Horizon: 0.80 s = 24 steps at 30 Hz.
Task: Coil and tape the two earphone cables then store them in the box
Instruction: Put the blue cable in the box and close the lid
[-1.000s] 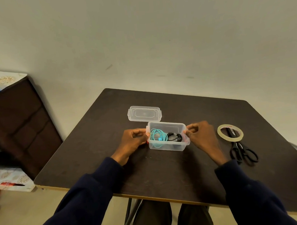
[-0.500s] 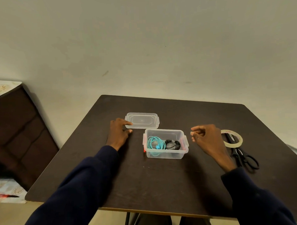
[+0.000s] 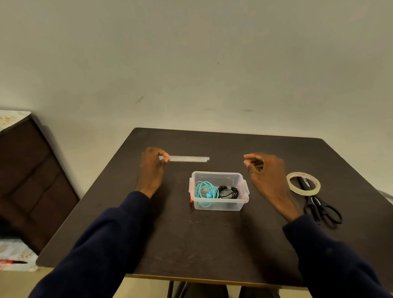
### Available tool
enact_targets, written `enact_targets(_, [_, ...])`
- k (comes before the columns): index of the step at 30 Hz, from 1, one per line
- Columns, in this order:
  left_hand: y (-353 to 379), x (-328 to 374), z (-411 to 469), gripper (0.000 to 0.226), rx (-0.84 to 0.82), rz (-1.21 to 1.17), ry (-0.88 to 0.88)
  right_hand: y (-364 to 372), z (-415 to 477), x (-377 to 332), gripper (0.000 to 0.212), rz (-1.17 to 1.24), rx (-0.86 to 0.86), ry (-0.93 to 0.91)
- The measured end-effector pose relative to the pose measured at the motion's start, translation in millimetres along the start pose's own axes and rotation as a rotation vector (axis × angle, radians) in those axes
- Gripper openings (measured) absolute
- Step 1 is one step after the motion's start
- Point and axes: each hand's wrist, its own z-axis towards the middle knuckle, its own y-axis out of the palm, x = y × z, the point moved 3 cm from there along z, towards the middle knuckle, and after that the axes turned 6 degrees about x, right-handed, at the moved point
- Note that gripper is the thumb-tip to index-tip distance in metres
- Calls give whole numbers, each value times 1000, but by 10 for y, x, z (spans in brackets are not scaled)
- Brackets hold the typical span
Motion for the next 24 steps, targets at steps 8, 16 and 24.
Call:
enact_targets(8, [-382,524,80,9,86,-571,-130,197,208,-324,64,130,-145,-56])
enact_targets(16, [-363,842,-19,30,-100,-823,-292,-10,141,-397,37,394,-28,53])
enact_targets(24, [-229,616,-330,33,-205,-738,-496,-177,46,-70,18,611,-32,401])
